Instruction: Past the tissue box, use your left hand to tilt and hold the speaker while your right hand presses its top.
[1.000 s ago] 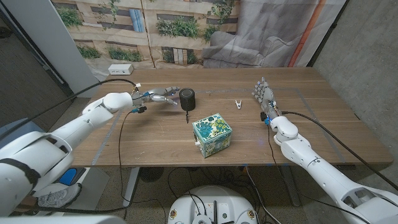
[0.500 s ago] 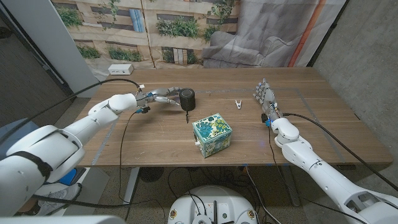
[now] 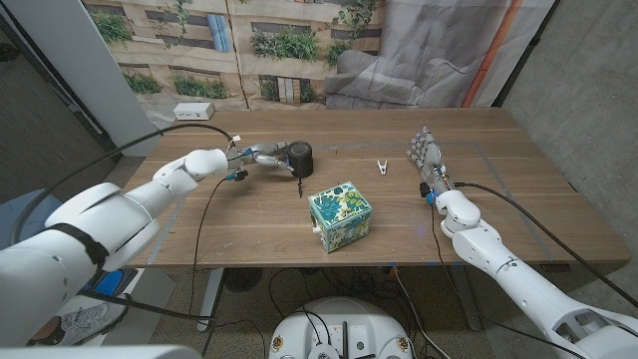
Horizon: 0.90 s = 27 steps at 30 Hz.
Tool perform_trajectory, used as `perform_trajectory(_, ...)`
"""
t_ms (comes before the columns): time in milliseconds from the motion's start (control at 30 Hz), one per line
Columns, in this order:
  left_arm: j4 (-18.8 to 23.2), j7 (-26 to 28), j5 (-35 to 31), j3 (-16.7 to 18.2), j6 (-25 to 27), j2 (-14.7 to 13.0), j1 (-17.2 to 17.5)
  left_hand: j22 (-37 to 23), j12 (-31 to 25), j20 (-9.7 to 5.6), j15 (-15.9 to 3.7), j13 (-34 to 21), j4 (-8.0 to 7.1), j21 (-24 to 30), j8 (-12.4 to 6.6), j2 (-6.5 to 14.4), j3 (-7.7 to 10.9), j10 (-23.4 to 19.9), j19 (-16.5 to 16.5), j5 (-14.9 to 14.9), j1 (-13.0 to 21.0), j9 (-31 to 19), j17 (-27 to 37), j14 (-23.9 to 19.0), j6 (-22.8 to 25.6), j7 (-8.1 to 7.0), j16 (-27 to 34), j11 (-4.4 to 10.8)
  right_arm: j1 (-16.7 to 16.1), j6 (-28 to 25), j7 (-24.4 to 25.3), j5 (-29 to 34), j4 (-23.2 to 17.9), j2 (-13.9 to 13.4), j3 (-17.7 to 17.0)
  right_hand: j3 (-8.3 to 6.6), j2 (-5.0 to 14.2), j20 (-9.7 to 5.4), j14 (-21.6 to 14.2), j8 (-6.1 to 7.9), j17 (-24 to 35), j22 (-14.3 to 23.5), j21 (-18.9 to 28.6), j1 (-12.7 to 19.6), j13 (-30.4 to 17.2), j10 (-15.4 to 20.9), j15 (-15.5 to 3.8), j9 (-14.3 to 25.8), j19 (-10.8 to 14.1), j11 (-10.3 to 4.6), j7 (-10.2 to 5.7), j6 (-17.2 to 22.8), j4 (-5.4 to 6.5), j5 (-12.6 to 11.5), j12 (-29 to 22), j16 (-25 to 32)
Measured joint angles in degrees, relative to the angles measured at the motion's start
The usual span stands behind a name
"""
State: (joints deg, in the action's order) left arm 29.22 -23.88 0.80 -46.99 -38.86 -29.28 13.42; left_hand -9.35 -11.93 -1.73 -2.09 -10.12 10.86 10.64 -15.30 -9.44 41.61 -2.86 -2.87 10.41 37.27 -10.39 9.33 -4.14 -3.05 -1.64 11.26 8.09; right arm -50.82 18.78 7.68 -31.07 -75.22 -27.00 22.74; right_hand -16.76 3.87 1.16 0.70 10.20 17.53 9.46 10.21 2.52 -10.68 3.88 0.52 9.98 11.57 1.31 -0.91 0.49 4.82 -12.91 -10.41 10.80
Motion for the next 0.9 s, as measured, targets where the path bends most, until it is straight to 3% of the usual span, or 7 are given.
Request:
perform_trajectory(233, -3.7, -0.3, -0.1, -2.2, -0.4, 2.0, -2.2, 0.0, 0.0, -0.31, 0.02, 0.0, 0.05, 0.0, -0.45, -0.3, -0.42, -1.0, 0.3, 0.0, 0.8, 0.0, 0.0, -1.2, 0.9, 0.3, 0.0, 0.41, -0.3, 0.1, 0.2, -0.1, 0.2, 0.2, -0.2, 0.0, 0.0, 0.39, 0.0, 0.0, -0.3, 0.0, 0.0, 0.0, 0.0, 0.0, 0.0, 0.0, -0.4, 0.0, 0.0, 0.0, 0.0, 0.0, 0.0, 0.2)
perform_trajectory(667, -6.9, 1.7, 1.2, -6.2, 2.7, 4.5, -4.9, 0.0, -0.4, 0.0, -0.11, -0.2, 0.0, 0.2, -2.72, -0.6, -2.26, -6.6, 3.3, 0.0, 5.2, -0.1, 0.3, -5.8, 6.4, -3.05, 0.0, 2.46, -0.5, 0.6, 0.3, -0.4, 0.6, 0.5, -0.5, -0.16, 0.0, 0.6, 0.0, 0.0, -0.5, 0.0, 0.0, 0.0, 0.0, 0.0, 0.0, 0.0, -0.2, 0.0, 0.0, 0.0, -0.16, 0.0, 0.0, 0.2)
perform_trajectory(900, -7.5, 2.0, 2.2, -7.6, 3.9, 5.5, -5.6, 0.0, -0.2, -0.19, -0.08, -0.4, -0.02, 0.2, -4.39, -0.8, -3.52, -7.3, 4.3, -0.3, 7.0, -0.2, 0.3, -6.0, 10.3, -4.96, -0.5, 2.58, -0.8, 0.8, 0.4, -0.6, 0.6, 0.5, -0.7, -0.16, 0.0, 0.8, 0.0, 0.0, -0.5, 0.0, 0.0, 0.0, 0.0, 0.0, 0.0, 0.0, 0.0, 0.01, 0.0, 0.0, -0.16, 0.0, 0.0, 0.2)
